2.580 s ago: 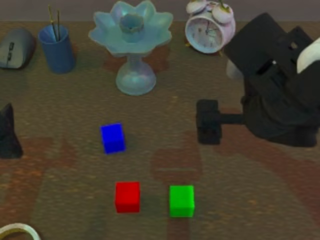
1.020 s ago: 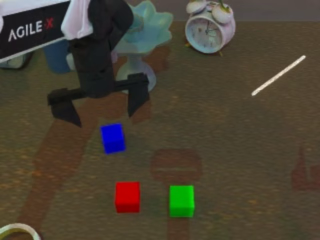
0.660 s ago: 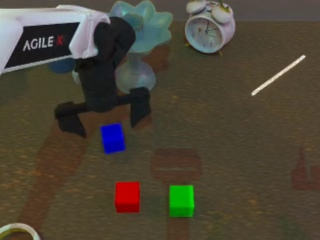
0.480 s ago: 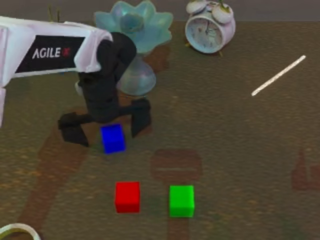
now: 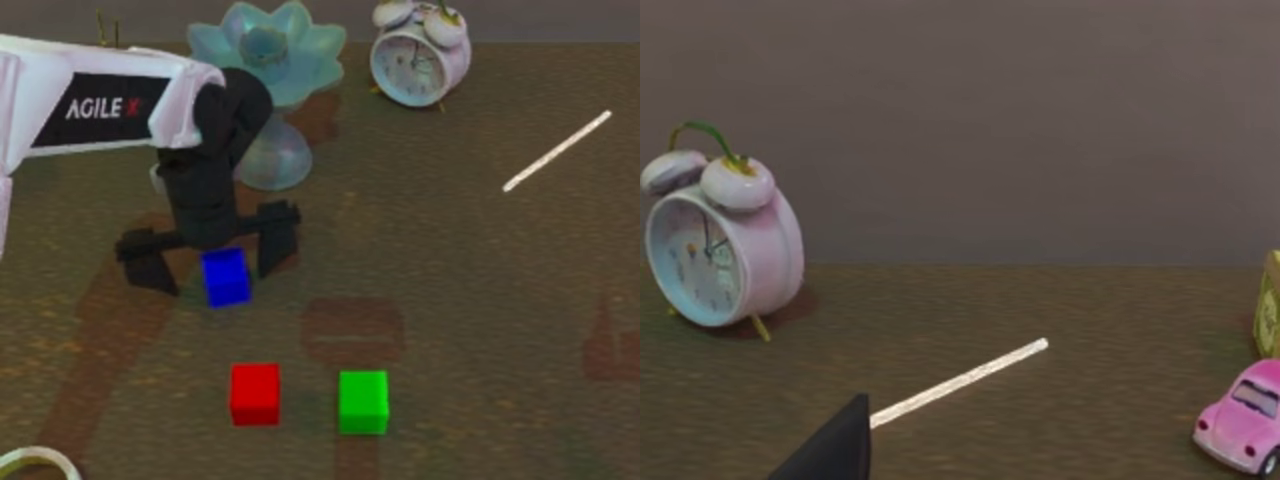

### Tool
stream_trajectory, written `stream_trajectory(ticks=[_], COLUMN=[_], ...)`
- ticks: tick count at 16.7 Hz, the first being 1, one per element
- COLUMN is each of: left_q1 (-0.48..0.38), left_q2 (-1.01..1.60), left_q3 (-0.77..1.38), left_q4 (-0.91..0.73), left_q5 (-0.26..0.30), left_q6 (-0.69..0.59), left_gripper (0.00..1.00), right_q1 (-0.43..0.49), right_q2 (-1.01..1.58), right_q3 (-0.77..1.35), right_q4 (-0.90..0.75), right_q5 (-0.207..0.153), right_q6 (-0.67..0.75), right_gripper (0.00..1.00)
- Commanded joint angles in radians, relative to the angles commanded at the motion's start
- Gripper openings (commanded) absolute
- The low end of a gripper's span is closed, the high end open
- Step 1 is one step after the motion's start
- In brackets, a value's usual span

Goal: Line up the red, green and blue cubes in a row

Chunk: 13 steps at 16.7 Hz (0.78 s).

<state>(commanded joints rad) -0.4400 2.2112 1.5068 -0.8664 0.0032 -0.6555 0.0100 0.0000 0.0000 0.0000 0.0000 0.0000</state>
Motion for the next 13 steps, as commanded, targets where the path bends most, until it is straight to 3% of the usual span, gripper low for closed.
stream_trajectory(ticks=[10,13], left_q1=[0.0,0.0], left_q2=[0.0,0.0], left_q3=[0.0,0.0], left_q4=[0.0,0.0], left_q5=[0.0,0.0], left_q6=[0.0,0.0], left_gripper=[0.02,0.0], right_q1=[0.0,0.0], right_q2=[0.0,0.0], right_q3=[0.0,0.0], right_q4=[0.0,0.0], right_q5=[0.0,0.0], right_q6=[0.0,0.0], right_gripper=[1.0,1.0])
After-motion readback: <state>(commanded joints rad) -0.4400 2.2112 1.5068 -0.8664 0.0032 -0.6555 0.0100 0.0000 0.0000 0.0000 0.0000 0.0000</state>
